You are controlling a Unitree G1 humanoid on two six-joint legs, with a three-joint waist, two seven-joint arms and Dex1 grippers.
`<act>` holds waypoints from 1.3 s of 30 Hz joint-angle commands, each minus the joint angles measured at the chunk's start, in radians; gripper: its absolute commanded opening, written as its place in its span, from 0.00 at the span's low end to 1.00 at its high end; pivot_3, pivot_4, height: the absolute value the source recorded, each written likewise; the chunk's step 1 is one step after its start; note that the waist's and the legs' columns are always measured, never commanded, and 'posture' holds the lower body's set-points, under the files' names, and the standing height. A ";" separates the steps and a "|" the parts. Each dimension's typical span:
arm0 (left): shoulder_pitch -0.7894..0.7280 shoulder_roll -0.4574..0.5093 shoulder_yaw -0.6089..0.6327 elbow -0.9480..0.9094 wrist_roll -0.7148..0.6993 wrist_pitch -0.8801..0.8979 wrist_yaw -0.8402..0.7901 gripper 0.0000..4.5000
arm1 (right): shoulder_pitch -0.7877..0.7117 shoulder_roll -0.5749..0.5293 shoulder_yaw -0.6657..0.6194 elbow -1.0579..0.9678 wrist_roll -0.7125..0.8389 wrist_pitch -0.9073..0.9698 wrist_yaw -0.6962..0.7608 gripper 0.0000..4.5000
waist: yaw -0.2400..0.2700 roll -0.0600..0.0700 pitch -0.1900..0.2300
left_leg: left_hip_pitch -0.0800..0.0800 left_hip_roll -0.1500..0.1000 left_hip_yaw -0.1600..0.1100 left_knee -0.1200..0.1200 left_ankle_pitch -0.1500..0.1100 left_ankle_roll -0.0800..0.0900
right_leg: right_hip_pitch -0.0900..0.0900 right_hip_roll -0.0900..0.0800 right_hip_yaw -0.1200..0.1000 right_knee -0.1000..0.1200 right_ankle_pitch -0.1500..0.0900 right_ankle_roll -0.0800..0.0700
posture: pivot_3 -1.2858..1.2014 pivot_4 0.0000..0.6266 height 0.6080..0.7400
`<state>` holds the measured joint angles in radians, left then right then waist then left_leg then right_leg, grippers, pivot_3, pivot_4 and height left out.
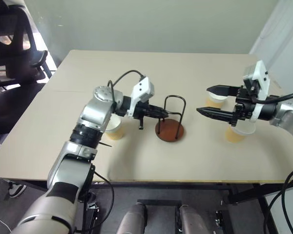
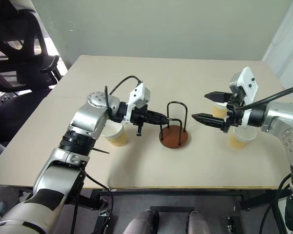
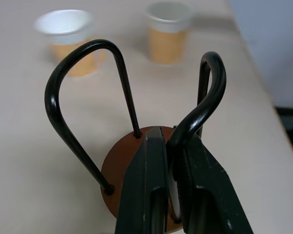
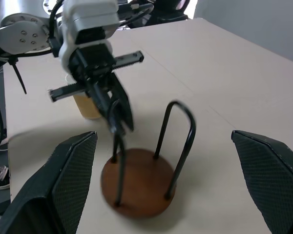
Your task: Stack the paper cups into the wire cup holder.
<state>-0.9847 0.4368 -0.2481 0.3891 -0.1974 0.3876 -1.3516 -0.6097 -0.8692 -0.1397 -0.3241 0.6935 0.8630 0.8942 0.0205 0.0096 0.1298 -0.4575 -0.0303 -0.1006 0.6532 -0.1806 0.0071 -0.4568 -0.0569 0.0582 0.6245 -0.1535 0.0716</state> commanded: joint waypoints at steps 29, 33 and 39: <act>0.095 -0.056 -0.037 -0.035 0.055 -0.095 0.153 0.00 | -0.004 -0.027 -0.030 -0.020 0.003 -0.029 0.007 1.00 | 0.000 0.000 0.000 | 0.001 -0.001 0.000 0.010 -0.005 0.002 | 0.006 0.000 0.001 0.000 0.001 0.002 | 0.52 0.24 1.00; 0.100 -0.080 -0.025 -0.068 0.015 -0.013 0.160 0.00 | -0.002 -0.029 -0.031 -0.022 0.004 -0.026 0.007 1.00 | 0.001 0.000 0.000 | 0.001 -0.001 0.000 0.010 -0.005 0.002 | 0.006 0.000 0.001 -0.001 0.001 0.002 | 0.52 0.24 1.00; 0.112 -0.076 -0.030 -0.129 -0.015 0.069 0.138 0.00 | 0.000 -0.033 -0.033 -0.024 0.004 -0.025 0.008 1.00 | 0.001 0.000 0.000 | 0.001 -0.001 0.000 0.010 -0.006 0.002 | 0.006 0.000 0.001 -0.004 0.001 0.002 | 0.52 0.24 1.00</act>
<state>-0.8793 0.3598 -0.2752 0.2947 -0.1977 0.4320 -1.1987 -0.6007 -0.8853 -0.1473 -0.3249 0.6920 0.8515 0.8962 0.0219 0.0096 0.1298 -0.4568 -0.0313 -0.1007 0.6627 -0.1871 0.0096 -0.4503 -0.0569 0.0595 0.6199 -0.1524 0.0741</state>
